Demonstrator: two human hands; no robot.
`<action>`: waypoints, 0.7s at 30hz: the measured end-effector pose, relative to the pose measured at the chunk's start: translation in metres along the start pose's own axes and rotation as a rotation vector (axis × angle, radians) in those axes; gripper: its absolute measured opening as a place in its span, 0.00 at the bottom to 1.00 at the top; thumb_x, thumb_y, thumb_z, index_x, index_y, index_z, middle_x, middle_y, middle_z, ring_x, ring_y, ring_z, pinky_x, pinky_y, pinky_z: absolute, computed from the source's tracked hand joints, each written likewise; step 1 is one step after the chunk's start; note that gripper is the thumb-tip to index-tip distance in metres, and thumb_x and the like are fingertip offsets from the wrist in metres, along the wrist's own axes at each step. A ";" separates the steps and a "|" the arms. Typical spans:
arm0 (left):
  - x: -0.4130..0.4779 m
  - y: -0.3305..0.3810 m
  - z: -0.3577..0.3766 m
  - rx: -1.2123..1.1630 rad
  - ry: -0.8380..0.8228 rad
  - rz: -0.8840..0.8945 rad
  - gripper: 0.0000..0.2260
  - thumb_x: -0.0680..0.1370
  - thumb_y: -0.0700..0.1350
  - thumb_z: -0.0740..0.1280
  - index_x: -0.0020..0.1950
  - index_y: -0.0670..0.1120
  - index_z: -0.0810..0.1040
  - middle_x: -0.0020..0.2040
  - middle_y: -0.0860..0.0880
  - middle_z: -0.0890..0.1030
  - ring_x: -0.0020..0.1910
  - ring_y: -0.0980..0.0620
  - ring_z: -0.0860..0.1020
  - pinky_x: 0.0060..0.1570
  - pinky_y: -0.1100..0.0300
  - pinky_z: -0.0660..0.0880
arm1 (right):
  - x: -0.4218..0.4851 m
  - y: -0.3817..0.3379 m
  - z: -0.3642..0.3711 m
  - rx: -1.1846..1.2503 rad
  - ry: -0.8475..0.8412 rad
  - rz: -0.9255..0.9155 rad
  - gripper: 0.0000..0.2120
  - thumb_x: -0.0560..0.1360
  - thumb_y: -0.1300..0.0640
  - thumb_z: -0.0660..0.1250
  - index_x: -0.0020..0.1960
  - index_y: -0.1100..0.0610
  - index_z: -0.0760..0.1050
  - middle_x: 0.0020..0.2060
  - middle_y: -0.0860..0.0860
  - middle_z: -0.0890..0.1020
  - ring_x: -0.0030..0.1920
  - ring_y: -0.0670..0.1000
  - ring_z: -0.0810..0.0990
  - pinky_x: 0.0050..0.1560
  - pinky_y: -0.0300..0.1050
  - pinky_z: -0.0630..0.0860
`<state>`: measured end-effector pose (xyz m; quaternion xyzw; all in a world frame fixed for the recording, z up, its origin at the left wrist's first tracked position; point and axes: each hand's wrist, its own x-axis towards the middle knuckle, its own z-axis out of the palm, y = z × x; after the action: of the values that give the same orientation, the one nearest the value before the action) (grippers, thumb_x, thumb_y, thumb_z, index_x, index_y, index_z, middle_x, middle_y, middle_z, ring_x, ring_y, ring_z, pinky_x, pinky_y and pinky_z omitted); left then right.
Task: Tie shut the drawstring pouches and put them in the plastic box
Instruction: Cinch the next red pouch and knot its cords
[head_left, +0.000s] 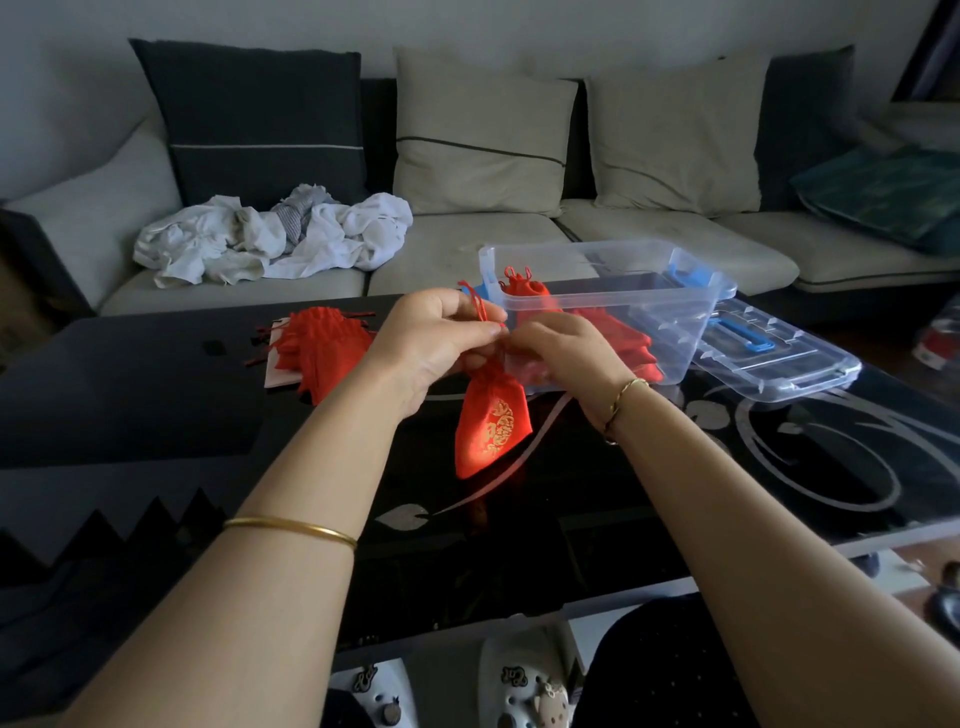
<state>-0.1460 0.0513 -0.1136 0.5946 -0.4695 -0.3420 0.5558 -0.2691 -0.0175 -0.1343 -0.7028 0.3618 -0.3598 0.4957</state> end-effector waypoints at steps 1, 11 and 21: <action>0.000 0.000 0.000 0.027 -0.021 0.029 0.08 0.75 0.32 0.66 0.42 0.45 0.78 0.38 0.47 0.80 0.35 0.56 0.78 0.33 0.69 0.75 | 0.002 0.001 0.001 0.114 0.022 0.018 0.06 0.74 0.66 0.59 0.43 0.64 0.75 0.34 0.56 0.74 0.35 0.52 0.71 0.38 0.46 0.68; 0.000 -0.009 0.007 0.527 0.134 0.477 0.11 0.73 0.35 0.67 0.50 0.50 0.79 0.40 0.49 0.81 0.42 0.52 0.79 0.49 0.58 0.76 | 0.000 0.011 0.000 0.447 -0.356 0.132 0.11 0.79 0.63 0.57 0.45 0.58 0.76 0.34 0.50 0.81 0.35 0.47 0.78 0.35 0.38 0.73; 0.005 -0.012 -0.001 0.326 0.205 0.299 0.05 0.75 0.37 0.68 0.47 0.43 0.83 0.39 0.50 0.82 0.38 0.59 0.80 0.49 0.64 0.77 | 0.000 0.008 -0.004 0.301 -0.114 0.058 0.11 0.80 0.57 0.59 0.41 0.59 0.74 0.38 0.53 0.81 0.40 0.51 0.78 0.40 0.43 0.73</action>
<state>-0.1412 0.0466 -0.1249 0.6321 -0.5423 -0.1134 0.5417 -0.2732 -0.0215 -0.1414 -0.6289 0.2953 -0.3550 0.6255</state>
